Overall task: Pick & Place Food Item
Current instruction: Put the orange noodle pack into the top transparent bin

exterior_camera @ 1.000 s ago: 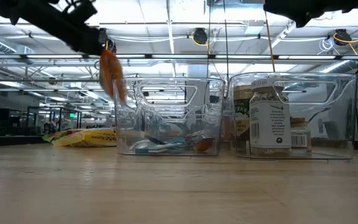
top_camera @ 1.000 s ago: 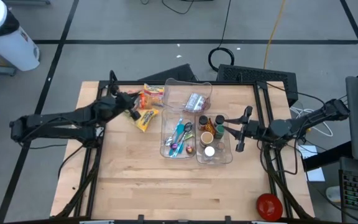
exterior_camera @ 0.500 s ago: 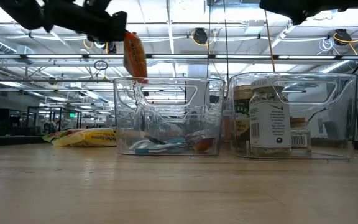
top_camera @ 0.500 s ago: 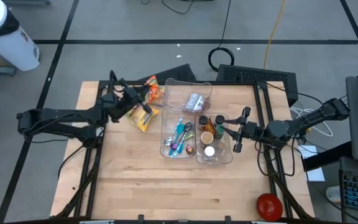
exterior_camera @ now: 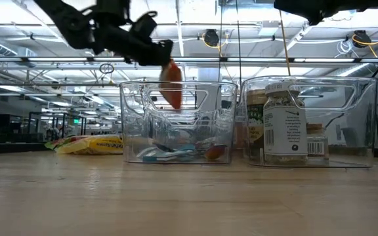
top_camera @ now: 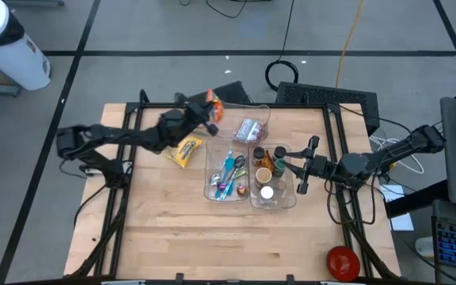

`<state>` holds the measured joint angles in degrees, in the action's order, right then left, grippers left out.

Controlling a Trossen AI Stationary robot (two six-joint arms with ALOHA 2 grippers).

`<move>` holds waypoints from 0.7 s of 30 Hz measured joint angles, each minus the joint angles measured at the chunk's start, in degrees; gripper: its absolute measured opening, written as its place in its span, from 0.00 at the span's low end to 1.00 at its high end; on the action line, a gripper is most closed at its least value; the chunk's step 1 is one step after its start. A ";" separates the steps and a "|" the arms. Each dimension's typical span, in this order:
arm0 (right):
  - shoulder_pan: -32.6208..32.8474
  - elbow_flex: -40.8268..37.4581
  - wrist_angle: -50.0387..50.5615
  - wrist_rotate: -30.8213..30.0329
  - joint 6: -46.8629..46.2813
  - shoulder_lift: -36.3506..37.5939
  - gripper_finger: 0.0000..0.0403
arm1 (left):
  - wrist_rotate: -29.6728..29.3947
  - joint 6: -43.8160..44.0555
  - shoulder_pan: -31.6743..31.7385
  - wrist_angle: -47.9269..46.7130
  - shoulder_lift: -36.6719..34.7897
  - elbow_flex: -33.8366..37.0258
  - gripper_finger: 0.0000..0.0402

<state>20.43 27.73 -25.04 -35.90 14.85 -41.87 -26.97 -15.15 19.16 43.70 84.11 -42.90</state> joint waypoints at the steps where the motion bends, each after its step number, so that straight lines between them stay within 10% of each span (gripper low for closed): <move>1: 0.00 0.00 0.00 0.02 0.00 0.00 0.26 | 0.26 0.81 0.07 -0.29 1.78 -1.08 0.01; 21: 0.02 0.00 1.59 0.01 -0.42 0.00 0.26 | 3.74 16.12 1.77 -11.73 13.28 -5.44 0.01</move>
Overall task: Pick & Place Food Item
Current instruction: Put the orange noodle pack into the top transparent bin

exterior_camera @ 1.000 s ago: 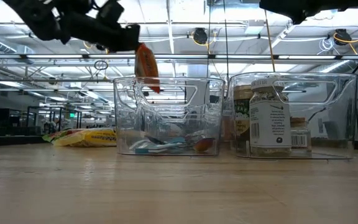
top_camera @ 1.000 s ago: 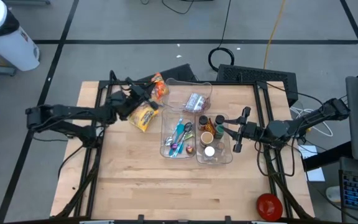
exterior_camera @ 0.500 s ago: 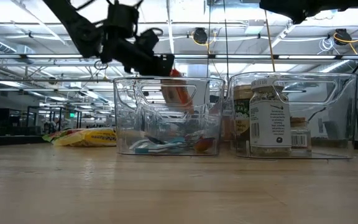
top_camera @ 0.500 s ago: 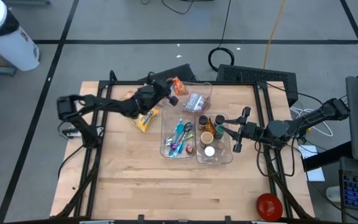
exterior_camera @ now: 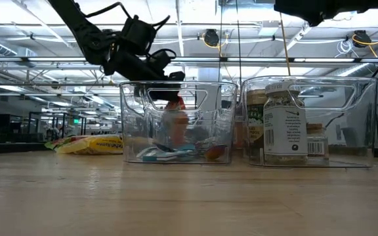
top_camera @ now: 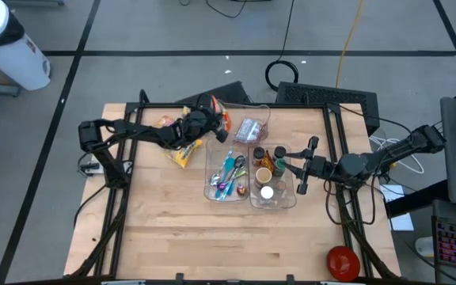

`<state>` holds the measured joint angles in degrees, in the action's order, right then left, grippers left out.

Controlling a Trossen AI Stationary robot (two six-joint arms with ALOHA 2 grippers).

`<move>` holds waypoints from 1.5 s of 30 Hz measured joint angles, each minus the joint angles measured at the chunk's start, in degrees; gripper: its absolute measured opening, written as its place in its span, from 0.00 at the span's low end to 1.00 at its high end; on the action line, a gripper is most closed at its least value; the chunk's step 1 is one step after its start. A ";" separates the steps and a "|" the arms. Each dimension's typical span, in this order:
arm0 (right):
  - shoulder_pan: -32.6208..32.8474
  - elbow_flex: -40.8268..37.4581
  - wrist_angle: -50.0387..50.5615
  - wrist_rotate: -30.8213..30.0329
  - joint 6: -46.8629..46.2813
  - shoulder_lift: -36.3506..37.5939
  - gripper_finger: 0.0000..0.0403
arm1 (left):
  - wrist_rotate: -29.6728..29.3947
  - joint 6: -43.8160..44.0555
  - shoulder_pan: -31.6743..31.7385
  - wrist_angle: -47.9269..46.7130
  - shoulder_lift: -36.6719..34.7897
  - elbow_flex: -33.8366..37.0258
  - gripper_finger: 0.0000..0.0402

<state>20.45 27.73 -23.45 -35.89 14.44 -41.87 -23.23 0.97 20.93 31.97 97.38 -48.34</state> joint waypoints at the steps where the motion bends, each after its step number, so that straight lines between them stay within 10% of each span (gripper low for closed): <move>1: 0.00 0.00 -0.05 0.00 0.00 0.00 0.26 | 1.57 0.53 -0.02 -0.54 0.00 0.00 0.01; 45: 0.00 -0.02 -0.32 0.01 -0.09 0.02 0.26 | 9.23 10.81 -0.59 -14.26 -0.22 -0.11 0.18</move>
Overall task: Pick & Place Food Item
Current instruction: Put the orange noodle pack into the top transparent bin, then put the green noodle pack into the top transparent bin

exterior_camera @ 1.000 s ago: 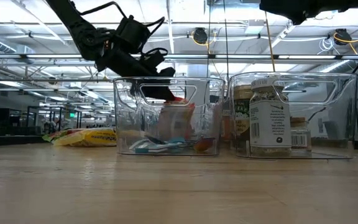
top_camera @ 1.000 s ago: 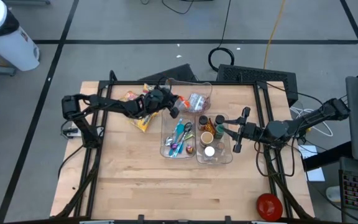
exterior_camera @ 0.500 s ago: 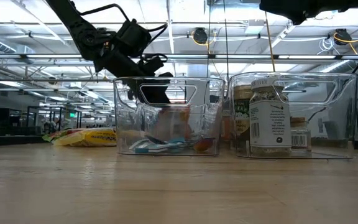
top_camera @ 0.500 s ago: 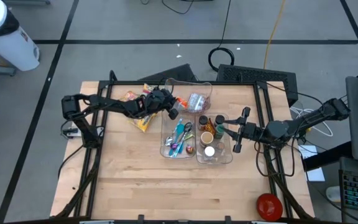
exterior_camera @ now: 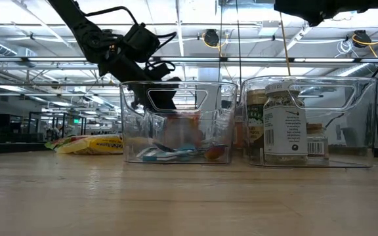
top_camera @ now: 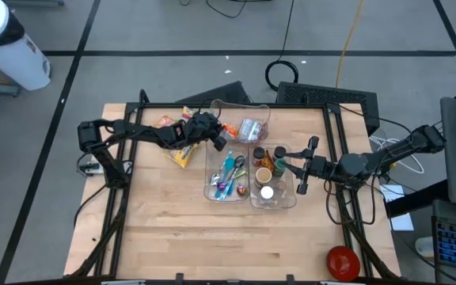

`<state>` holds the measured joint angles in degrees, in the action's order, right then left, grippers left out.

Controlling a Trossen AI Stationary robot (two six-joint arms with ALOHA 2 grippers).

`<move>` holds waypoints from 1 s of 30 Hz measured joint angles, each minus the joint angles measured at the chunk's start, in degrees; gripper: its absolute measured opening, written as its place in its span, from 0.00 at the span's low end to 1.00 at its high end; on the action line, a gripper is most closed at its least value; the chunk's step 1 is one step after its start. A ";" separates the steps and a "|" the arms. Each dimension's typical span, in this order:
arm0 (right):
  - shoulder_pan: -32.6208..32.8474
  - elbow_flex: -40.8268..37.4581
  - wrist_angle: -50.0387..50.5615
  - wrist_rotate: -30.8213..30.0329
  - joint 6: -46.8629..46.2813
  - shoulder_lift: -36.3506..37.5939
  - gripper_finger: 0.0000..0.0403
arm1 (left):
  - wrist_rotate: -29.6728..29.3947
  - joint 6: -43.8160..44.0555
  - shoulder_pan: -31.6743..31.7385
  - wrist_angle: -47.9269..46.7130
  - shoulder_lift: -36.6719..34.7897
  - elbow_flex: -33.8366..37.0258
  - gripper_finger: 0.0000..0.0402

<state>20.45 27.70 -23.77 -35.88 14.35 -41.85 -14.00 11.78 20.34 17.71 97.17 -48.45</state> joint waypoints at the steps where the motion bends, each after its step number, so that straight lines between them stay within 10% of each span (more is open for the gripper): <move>1: 0.00 0.00 0.00 0.00 -0.01 0.00 0.26 | 0.57 0.81 0.00 0.09 0.00 0.00 0.21; 13: 0.00 0.00 0.01 0.00 -0.11 -0.02 0.26 | -2.84 -5.90 -0.11 5.17 -0.37 0.15 0.60; 20: 0.02 0.00 0.04 0.00 -0.09 -0.02 0.26 | -12.25 -7.70 -0.22 5.65 -0.85 0.13 0.63; 30: 0.02 0.00 0.05 0.00 -0.11 0.00 0.26 | -1.75 -1.02 -0.24 3.00 -3.54 0.22 0.64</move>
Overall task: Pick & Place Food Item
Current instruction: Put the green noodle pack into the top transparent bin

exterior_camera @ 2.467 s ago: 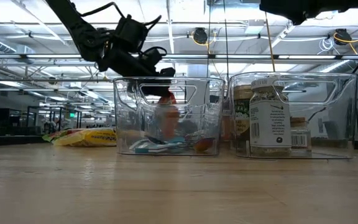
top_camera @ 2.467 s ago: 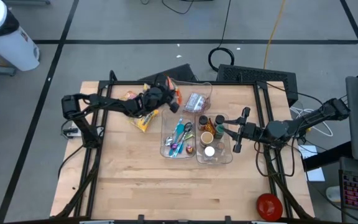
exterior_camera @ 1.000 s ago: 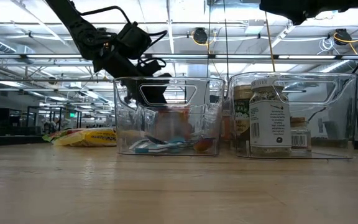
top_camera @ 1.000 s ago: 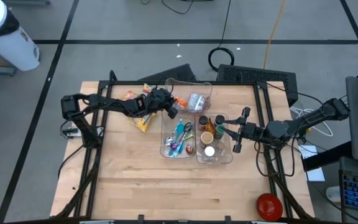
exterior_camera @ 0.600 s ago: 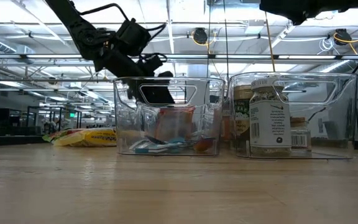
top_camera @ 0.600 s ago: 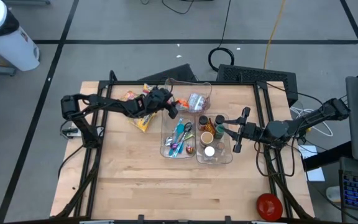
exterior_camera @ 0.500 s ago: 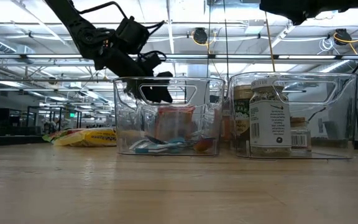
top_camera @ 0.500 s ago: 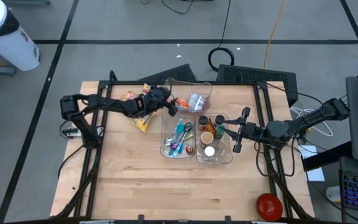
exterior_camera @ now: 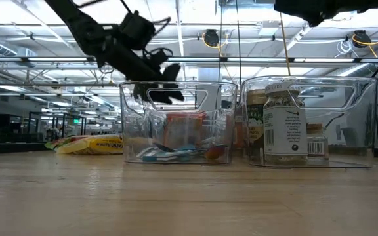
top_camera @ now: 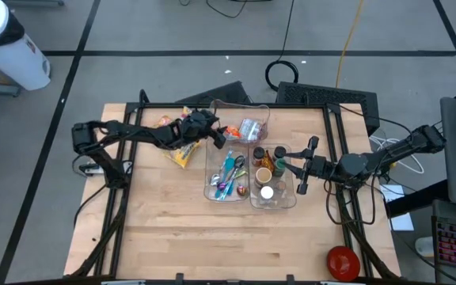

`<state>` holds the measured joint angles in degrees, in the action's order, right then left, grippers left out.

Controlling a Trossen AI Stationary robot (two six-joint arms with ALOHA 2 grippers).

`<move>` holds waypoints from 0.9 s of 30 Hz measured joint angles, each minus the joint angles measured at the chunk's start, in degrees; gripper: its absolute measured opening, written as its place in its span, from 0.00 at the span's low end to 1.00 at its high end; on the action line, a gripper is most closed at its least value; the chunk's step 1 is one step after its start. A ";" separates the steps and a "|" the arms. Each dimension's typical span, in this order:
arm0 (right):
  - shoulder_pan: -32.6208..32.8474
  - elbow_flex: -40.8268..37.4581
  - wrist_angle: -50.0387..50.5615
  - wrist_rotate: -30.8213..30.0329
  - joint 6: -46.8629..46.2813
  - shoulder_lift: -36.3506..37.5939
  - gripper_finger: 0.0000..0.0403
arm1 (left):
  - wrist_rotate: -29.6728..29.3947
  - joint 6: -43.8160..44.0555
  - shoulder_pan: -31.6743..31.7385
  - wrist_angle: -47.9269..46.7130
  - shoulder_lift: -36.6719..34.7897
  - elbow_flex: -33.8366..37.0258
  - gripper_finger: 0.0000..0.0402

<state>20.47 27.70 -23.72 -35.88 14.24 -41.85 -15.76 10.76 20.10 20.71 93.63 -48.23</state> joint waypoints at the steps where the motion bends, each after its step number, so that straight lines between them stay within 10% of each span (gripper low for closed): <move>1: 0.00 0.00 -0.01 0.00 0.00 -0.01 0.26 | 0.66 0.05 -0.02 -0.94 -1.35 -0.10 0.64; 13: -0.13 -0.02 0.50 0.02 -0.07 -0.02 0.26 | -3.69 2.56 0.02 -32.23 -23.48 -0.11 0.64; 27: -0.13 -0.02 -0.04 0.13 -1.34 -0.02 0.26 | -4.33 18.48 7.57 -47.84 -24.59 7.09 0.64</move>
<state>20.34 27.68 -23.76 -35.75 12.90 -41.87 -20.09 29.24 27.66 -27.13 69.04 -41.14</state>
